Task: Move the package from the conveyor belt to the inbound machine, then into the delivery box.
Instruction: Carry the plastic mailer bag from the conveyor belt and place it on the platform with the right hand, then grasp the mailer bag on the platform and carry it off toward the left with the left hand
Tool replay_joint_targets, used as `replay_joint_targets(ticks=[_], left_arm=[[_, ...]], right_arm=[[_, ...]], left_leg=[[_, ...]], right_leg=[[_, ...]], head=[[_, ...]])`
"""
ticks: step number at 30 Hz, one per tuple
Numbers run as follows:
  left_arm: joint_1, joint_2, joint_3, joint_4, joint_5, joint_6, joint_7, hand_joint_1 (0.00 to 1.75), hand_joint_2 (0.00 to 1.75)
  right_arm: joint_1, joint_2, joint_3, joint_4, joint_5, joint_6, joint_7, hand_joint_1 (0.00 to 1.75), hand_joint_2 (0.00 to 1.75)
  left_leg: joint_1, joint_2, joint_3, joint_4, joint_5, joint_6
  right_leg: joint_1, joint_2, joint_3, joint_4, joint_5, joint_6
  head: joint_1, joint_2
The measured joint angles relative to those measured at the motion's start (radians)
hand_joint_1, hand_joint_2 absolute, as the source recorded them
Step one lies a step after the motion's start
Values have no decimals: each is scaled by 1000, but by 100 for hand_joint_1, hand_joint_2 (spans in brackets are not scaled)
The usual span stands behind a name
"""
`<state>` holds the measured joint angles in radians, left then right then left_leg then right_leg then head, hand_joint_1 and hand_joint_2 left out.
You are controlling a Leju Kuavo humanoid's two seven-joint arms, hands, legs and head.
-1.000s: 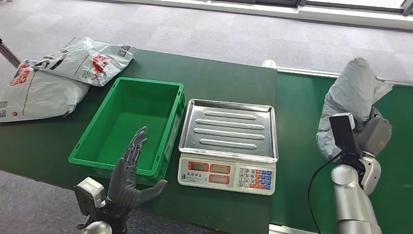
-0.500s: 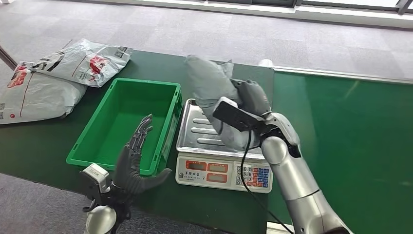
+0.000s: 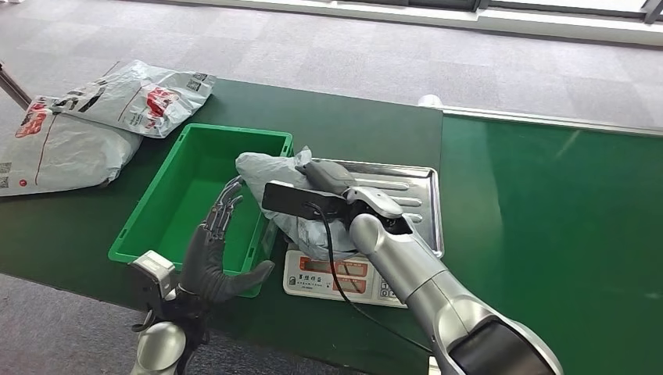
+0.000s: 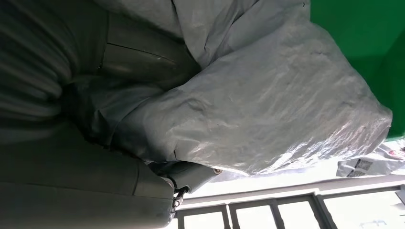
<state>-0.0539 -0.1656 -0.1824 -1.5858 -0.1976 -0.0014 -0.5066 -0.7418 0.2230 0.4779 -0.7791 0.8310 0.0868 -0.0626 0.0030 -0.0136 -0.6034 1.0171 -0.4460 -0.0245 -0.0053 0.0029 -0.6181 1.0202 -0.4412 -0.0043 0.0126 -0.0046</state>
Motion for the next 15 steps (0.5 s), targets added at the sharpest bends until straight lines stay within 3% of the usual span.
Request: replay_joint_targets(ticks=[1,2,8,15], left_arm=[[0,0,2,0,0,1,2,0,175],[1,0,5,-2,0,4,5,0,175],[4,1,35,-15,-6,15,16,0,175],[-3,5,55,-16,-43,72,9,0,175]], right_arm=[[-7,3,3,14,5,0,10,21,175],[-14,6,7,30,12,2,24,0,175],[-38,18,32,114,45,-7,75,0,175],[-22,17,25,105,-84,-123,-47,0,175]], left_leg=[[0,0,0,0,0,0],[0,0,0,0,0,0],[0,0,1,0,0,0],[0,1,1,0,1,-1]], right_leg=[[0,0,0,0,0,0],[0,0,0,0,0,0],[0,0,0,0,0,0],[0,1,0,0,0,-1]], head=[[0,0],[0,0],[0,0],[0,0]])
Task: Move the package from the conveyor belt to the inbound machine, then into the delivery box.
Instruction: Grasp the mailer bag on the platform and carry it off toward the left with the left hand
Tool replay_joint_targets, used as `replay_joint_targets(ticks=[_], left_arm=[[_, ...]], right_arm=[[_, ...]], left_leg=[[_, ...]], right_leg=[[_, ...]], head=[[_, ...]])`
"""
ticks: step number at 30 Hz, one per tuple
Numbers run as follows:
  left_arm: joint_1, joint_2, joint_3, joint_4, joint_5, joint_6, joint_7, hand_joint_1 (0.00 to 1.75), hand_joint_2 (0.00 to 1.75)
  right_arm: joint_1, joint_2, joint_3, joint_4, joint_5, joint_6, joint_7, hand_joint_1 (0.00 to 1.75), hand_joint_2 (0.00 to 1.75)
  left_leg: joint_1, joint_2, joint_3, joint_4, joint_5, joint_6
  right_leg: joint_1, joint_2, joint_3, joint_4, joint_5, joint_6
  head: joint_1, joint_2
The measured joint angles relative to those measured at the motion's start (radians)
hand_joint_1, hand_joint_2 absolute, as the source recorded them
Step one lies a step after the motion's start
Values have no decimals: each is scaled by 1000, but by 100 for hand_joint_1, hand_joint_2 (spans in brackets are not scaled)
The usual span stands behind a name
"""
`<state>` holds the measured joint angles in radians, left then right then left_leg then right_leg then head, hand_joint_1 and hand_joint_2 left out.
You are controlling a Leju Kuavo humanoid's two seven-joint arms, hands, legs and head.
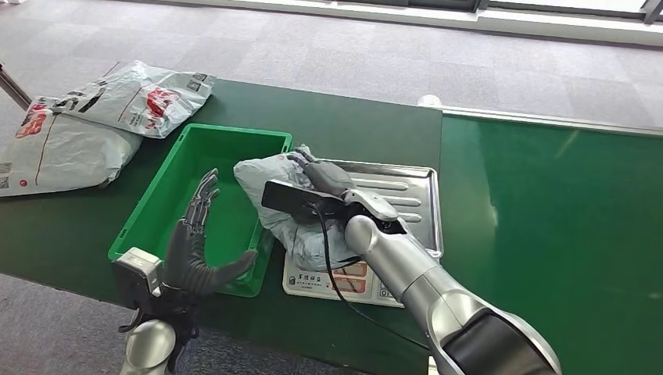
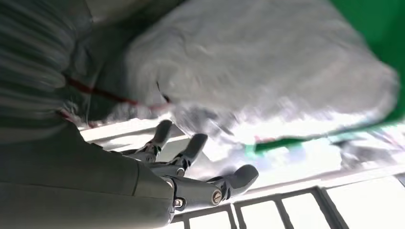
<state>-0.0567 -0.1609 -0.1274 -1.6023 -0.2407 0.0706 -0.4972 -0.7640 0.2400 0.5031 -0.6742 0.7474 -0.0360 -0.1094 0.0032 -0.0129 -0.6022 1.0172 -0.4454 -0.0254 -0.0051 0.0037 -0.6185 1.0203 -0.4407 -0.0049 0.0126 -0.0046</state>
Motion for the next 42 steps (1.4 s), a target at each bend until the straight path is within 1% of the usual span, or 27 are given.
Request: replay_joint_targets(ticks=[2,4,6,9,12,13,16,19,22,26,28,31,33,35,38,42], left_arm=[[-3,0,0,1,-11,21,4,0,175],[-16,0,0,5,-12,34,7,0,175],[-43,0,-1,14,-10,47,14,0,175],[-86,0,-3,28,-13,63,28,0,175],[-109,0,-7,39,-19,67,32,0,175],[-113,0,-8,42,-21,68,33,0,175],[-130,-1,-15,56,-39,82,60,0,175],[-164,-3,-30,88,-78,106,114,0,175],[-211,-6,-52,142,-137,135,167,0,175],[-279,-10,-91,228,-249,176,235,0,175],[-318,-15,-113,274,-330,190,289,0,175],[-395,-28,-157,370,-467,184,400,0,175],[-449,-44,-191,460,-538,150,457,0,175],[-498,-71,-222,569,-589,111,489,0,175],[-551,-112,-256,716,-634,97,507,0,175],[-605,-146,-282,843,-677,89,531,0,175]], right_arm=[[32,-4,-21,-61,-88,-29,-73,0,175],[73,-11,-53,-151,-206,-32,-132,0,175],[110,-21,-88,-244,-307,-25,-134,0,175],[144,-38,-133,-348,-370,-20,-117,0,175],[165,-51,-154,-407,-383,-18,-116,0,44],[170,-54,-159,-419,-391,-19,-118,0,44],[202,-64,-183,-468,-471,-41,-155,0,175],[267,-83,-228,-553,-569,-95,-230,0,175],[356,-110,-283,-658,-627,-186,-320,0,175],[486,-142,-354,-796,-681,-316,-402,0,175],[549,-147,-390,-859,-699,-397,-450,0,175],[633,-148,-433,-941,-700,-507,-507,0,175],[679,-148,-442,-974,-695,-532,-516,0,175],[713,-148,-442,-990,-683,-534,-514,0,175],[741,-148,-442,-1003,-655,-533,-515,0,175],[752,-148,-442,-1017,-634,-532,-498,0,175]], left_leg=[[0,0,0,0,0,0],[0,0,-1,0,0,0],[0,-1,-1,0,0,0],[0,1,-1,0,0,0],[0,4,-1,0,0,0],[0,4,-1,0,0,0],[0,4,0,1,0,0],[0,2,-1,1,0,0],[0,1,-1,1,-1,1],[-1,2,-1,1,-1,2],[-1,1,-2,1,-2,2],[-1,1,-2,1,-2,2],[-1,2,-2,1,-2,2],[-1,2,-2,1,-2,2],[-1,2,-2,1,-2,2],[-1,2,-1,1,-2,2]], right_leg=[[0,0,-1,0,0,0],[0,0,-1,0,0,0],[0,-1,-2,0,0,0],[0,0,-2,0,1,0],[0,3,-2,0,2,-1],[0,3,-2,0,2,-1],[0,2,-2,0,2,-1],[0,1,-2,0,2,-1],[0,1,-2,-1,2,0],[-1,1,-2,-1,2,0],[-1,1,-2,-1,2,0],[-1,0,-2,-1,2,0],[-1,1,-2,-1,2,0],[-1,1,-2,-1,2,0],[-1,1,-2,-1,2,0],[-1,1,-1,-1,2,0]], head=[[0,0],[0,0],[0,0],[0,0],[0,0],[0,0],[0,0],[0,0],[0,0],[0,0],[0,0],[0,0],[0,0],[0,0],[0,0],[0,0]])
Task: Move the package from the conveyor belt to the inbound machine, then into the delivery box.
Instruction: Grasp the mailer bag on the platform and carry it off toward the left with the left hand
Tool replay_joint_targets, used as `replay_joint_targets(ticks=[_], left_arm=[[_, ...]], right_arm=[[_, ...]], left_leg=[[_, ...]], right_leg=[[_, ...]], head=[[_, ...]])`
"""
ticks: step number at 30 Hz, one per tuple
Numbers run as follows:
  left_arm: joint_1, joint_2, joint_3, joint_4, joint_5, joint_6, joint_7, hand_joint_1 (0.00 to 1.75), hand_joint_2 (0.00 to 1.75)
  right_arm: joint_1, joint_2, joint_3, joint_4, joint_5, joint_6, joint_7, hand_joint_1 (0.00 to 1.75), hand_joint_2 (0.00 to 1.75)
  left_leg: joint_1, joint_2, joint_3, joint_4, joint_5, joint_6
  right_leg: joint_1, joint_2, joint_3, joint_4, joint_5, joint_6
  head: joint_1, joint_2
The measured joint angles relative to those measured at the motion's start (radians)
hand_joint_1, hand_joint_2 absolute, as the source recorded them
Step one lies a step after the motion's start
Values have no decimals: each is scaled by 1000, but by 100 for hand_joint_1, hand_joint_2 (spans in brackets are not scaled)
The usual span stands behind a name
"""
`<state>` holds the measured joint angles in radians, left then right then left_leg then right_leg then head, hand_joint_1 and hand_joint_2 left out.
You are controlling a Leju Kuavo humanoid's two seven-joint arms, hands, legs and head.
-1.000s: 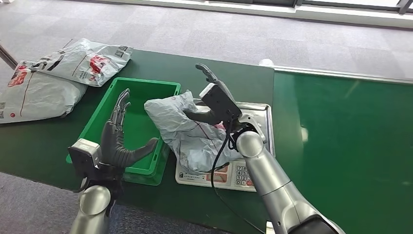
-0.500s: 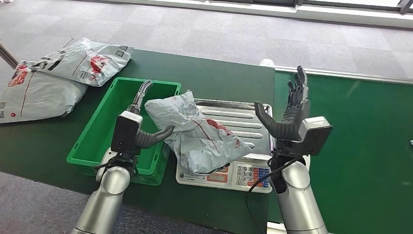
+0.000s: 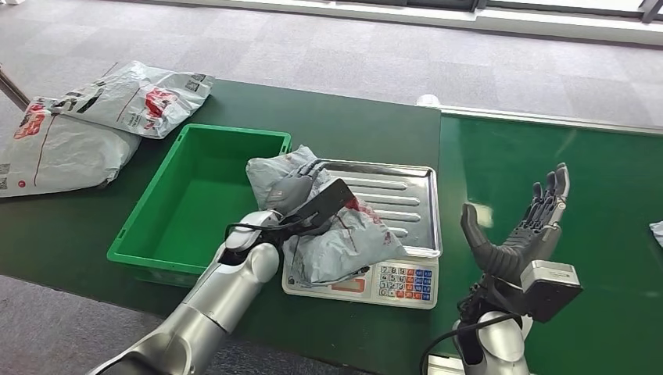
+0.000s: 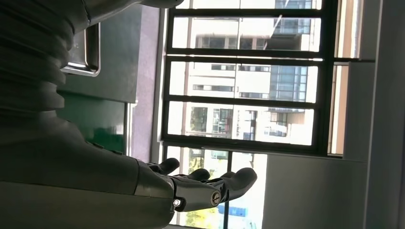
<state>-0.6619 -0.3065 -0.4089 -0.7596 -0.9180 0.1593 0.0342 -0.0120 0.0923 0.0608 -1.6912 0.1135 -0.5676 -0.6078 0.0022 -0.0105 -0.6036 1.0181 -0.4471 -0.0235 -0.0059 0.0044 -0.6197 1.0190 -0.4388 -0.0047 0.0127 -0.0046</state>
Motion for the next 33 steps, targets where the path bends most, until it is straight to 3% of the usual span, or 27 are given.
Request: replay_joint_targets(ticks=[1,5,14,26,30,33], left_arm=[[-13,-7,-7,26,-15,-10,10,2,175],[-63,-35,-25,131,-46,-63,36,171,175],[-126,-58,-59,254,4,-121,38,175,175],[-136,-44,-19,263,163,-13,-90,175,175],[-124,55,134,79,304,105,-165,175,175],[-121,97,202,-5,336,125,-160,175,175]], right_arm=[[0,0,0,-2,5,9,9,0,175],[-1,1,9,-5,36,60,52,0,175],[-11,9,13,-5,90,112,89,0,175],[3,11,13,-5,131,174,115,0,175],[68,11,-10,-19,151,196,107,0,175],[86,11,-24,-32,150,201,103,0,175]], left_leg=[[0,0,0,0,0,0],[0,-1,1,0,0,0],[0,-3,8,0,-1,2],[0,-3,10,0,-1,1],[1,-1,5,-1,0,0],[1,0,5,-1,0,0]], right_leg=[[0,0,0,0,0,0],[0,-1,3,0,-1,1],[0,-4,12,0,-2,3],[0,-3,13,0,-2,3],[0,0,6,1,-2,2],[1,1,4,1,-2,1]], head=[[0,0],[0,0],[0,0],[0,0],[0,0],[0,0]])
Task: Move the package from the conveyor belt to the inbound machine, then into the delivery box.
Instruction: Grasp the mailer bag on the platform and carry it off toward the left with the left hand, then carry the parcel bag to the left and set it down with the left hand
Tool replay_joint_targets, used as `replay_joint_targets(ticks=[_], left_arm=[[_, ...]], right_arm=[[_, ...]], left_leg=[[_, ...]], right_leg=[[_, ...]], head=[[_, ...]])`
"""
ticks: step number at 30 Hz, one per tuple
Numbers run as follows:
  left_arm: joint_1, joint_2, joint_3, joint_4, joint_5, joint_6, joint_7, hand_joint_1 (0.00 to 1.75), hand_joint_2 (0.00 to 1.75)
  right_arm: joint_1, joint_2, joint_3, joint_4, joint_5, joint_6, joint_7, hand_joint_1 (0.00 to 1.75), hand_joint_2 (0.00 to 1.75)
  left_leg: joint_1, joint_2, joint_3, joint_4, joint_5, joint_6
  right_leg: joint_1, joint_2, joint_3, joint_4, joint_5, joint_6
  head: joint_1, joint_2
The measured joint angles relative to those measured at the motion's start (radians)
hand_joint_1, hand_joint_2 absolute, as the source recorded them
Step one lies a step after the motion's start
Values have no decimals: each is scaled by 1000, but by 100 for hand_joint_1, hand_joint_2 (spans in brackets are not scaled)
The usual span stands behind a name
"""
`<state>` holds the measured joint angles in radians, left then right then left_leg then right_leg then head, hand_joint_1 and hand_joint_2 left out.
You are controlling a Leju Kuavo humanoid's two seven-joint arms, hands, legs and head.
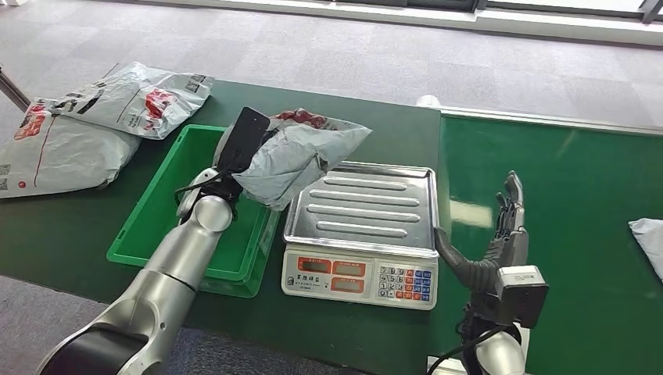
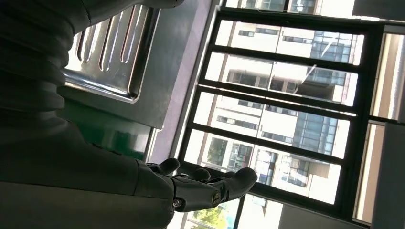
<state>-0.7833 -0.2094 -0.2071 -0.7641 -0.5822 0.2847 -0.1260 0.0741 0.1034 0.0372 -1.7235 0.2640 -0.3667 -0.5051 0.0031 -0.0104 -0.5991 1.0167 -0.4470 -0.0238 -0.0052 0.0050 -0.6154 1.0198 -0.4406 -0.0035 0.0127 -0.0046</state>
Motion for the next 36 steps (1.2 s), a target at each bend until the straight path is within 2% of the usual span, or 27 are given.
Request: replay_joint_targets(ticks=[4,9,13,24,36], left_arm=[[15,58,75,-90,19,30,11,175,175],[47,119,162,-159,4,124,20,175,175],[74,152,206,-179,-29,161,33,0,175],[153,164,229,-205,-29,90,19,0,175],[183,164,230,-239,31,34,-21,0,175]], right_arm=[[29,0,-12,-15,-1,4,-1,0,175],[62,0,-23,-26,3,8,-5,0,175],[75,0,-24,-27,5,6,-7,0,175],[65,0,-23,-26,-3,12,-6,0,175],[49,-1,-24,-17,-7,20,-5,0,175]], left_leg=[[0,1,-2,0,1,-1],[0,2,-3,0,0,-1],[0,1,-3,-1,0,-1],[0,1,-4,0,0,-1],[0,1,-4,0,0,-1]], right_leg=[[0,1,-2,0,0,-1],[0,2,-3,0,0,-2],[0,1,-4,0,0,-2],[0,0,-4,0,0,-2],[0,0,-4,0,0,-2]], head=[[0,0],[0,0],[0,0],[0,0],[0,0]])
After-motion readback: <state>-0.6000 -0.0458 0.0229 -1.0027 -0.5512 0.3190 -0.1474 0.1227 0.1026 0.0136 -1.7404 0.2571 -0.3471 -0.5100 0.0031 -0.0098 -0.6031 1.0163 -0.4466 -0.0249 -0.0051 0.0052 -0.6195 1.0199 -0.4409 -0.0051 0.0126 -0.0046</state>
